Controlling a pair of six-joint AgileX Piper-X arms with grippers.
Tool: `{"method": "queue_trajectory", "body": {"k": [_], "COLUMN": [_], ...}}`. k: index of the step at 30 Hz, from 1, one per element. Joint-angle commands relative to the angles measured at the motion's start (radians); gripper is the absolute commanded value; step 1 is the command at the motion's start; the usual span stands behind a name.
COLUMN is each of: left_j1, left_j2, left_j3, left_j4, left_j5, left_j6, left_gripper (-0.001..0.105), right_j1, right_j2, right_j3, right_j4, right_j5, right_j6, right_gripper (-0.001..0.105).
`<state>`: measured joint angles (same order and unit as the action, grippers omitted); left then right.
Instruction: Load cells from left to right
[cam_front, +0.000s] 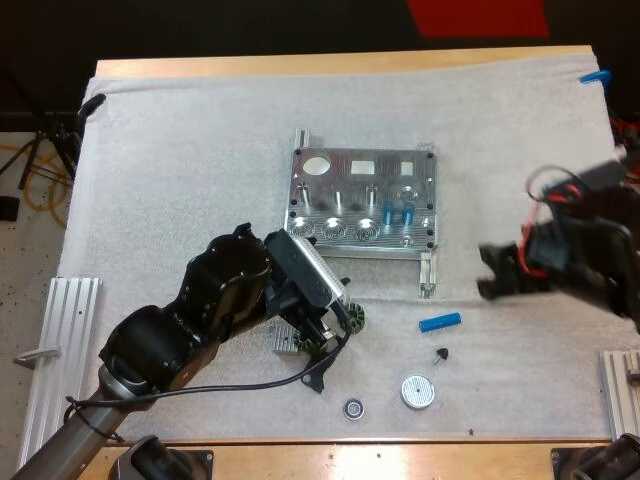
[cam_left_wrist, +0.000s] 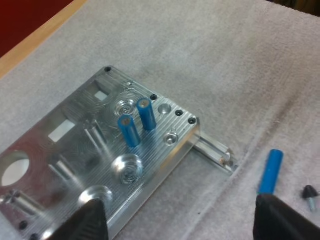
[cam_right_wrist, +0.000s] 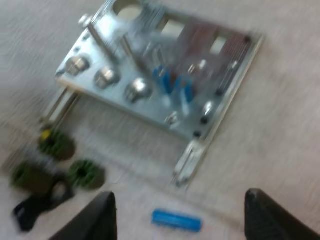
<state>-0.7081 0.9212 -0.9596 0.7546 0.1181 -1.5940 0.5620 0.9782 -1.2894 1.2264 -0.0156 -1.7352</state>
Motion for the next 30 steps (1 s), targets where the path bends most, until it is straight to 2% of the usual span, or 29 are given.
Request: {"method": "queue_trajectory", "body": {"k": [1, 5, 7, 9, 11, 13, 18, 22, 23, 26, 30], "left_j1": [0.000, 0.000, 0.000, 0.000, 0.000, -0.002, -0.021, -0.088, -0.114, -0.171, -0.215], "left_j2": [0.001, 0.001, 0.001, 0.001, 0.001, 0.001, 0.001, 0.001, 0.003, 0.026, 0.094], "left_j3": [-0.003, -0.003, -0.003, -0.003, -0.003, -0.003, -0.003, -0.003, -0.003, -0.003, -0.003], "left_j4": [-0.006, -0.006, 0.001, 0.014, 0.044, 0.070, 0.094, 0.084, 0.071, 0.043, 0.040], "left_j5": [0.039, 0.113, 0.130, 0.176, 0.254, 0.288, 0.290, 0.288, 0.271, 0.201, 0.171], "left_j6": [0.008, 0.013, 0.026, 0.056, 0.092, 0.114, 0.166, 0.218, 0.217, 0.215, 0.203], "left_gripper": [0.060, 0.060, 0.060, 0.060, 0.060, 0.060, 0.061, 0.073, 0.076, 0.075, 0.075], "right_j1": [0.001, 0.001, 0.001, 0.001, 0.001, 0.001, 0.001, 0.001, 0.001, 0.001, 0.001], "right_j2": [-0.031, -0.100, -0.126, -0.147, -0.164, -0.171, -0.186, -0.172, -0.168, -0.167, -0.167], "right_j3": [0.008, 0.049, 0.063, 0.075, 0.084, 0.091, 0.132, 0.170, 0.182, 0.210, 0.223], "right_j4": [0.036, 0.084, 0.121, 0.164, 0.214, 0.228, 0.228, 0.221, 0.209, 0.182, 0.176], "right_j5": [-0.059, -0.140, -0.148, -0.147, -0.147, -0.147, -0.130, -0.039, -0.020, -0.018, -0.018], "right_j6": [0.000, 0.006, 0.006, 0.006, 0.006, 0.006, 0.020, 0.074, 0.085, 0.102, 0.111], "right_gripper": [0.055, 0.055, 0.055, 0.055, 0.055, 0.055, 0.055, 0.055, 0.055, 0.055, 0.055]}}
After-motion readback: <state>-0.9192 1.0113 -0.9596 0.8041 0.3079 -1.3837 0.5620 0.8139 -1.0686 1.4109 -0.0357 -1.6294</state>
